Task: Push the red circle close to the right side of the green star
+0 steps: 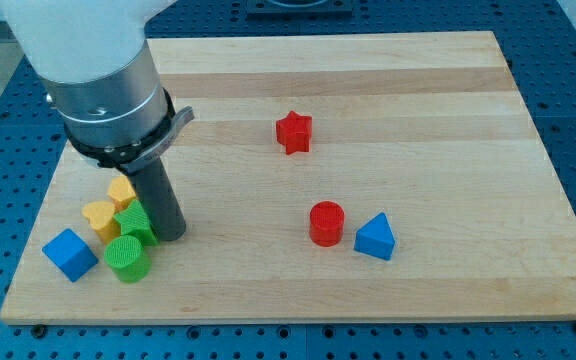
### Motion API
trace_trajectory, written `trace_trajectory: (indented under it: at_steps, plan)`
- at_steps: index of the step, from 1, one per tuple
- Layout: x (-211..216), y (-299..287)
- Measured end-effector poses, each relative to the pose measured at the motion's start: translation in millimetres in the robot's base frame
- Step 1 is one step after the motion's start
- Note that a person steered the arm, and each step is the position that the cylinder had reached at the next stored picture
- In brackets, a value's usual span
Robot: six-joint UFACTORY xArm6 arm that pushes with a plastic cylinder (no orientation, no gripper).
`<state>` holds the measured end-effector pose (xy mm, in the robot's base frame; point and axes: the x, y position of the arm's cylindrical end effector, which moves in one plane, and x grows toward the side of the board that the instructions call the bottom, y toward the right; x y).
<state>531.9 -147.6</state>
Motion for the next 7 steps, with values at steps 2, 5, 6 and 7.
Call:
trace_trajectory:
  at_steps: [2,5,6,7]
  plan:
    - [-24.8,55.1]
    - [-41.2,213.1]
    - [-17.7,225.5]
    - [-16.8,221.5]
